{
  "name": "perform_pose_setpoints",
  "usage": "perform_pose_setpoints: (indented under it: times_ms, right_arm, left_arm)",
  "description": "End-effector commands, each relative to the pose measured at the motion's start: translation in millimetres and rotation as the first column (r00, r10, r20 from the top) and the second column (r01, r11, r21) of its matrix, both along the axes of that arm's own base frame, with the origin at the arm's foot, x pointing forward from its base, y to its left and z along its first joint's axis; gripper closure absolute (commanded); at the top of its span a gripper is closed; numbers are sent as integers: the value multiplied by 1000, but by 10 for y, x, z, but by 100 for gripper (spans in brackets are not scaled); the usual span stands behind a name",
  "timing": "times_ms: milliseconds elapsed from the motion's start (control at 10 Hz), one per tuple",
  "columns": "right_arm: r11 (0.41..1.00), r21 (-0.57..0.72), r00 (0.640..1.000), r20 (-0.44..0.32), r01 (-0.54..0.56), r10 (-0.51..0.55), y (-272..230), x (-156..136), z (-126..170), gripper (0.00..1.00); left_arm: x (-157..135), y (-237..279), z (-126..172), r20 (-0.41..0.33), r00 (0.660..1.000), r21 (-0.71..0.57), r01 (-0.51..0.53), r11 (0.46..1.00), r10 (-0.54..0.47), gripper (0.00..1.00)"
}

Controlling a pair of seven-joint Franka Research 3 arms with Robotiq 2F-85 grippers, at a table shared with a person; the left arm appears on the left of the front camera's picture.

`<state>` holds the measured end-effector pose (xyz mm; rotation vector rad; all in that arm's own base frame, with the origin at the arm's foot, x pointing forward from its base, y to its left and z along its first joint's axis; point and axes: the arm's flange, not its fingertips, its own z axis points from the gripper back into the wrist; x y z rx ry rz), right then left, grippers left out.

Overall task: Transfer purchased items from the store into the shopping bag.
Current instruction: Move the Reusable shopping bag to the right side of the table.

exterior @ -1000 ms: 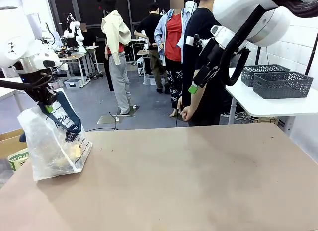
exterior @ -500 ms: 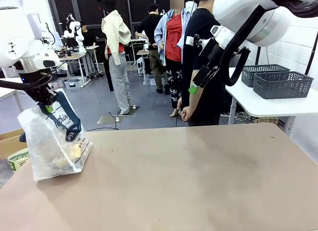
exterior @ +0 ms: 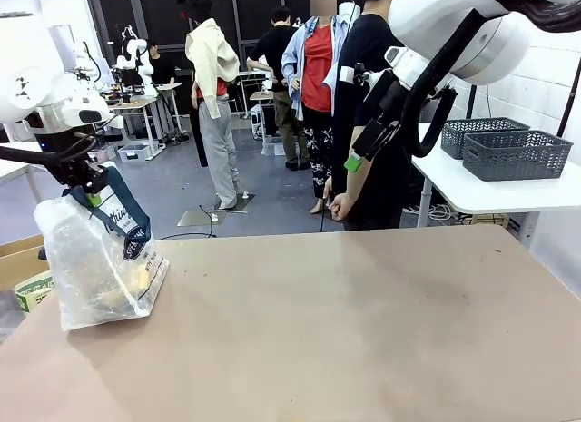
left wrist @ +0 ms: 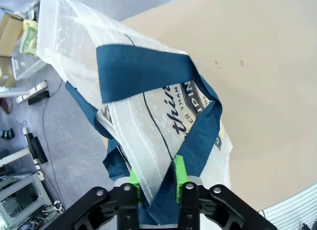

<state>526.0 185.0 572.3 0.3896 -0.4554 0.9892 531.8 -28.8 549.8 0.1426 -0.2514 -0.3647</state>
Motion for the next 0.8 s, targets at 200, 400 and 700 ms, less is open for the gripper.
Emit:
perform_pose_setpoints:
  times_ms: [200, 400, 700]
  right_arm:
    - [1000, 2, 1000, -10, 5, -5, 5, 9, -3, 0]
    - [1000, 2, 1000, -10, 5, -5, 5, 9, -3, 0]
    - [1000, 2, 1000, -10, 5, -5, 5, 9, -3, 0]
  left_arm:
    - [-48, 4, 57, -16, 1000, 33, 20, 999, -20, 0]
    - [-83, 9, 177, -6, 999, 30, 33, 999, -33, 0]
    - [-135, 9, 312, -3, 999, 0, 41, 999, -41, 0]
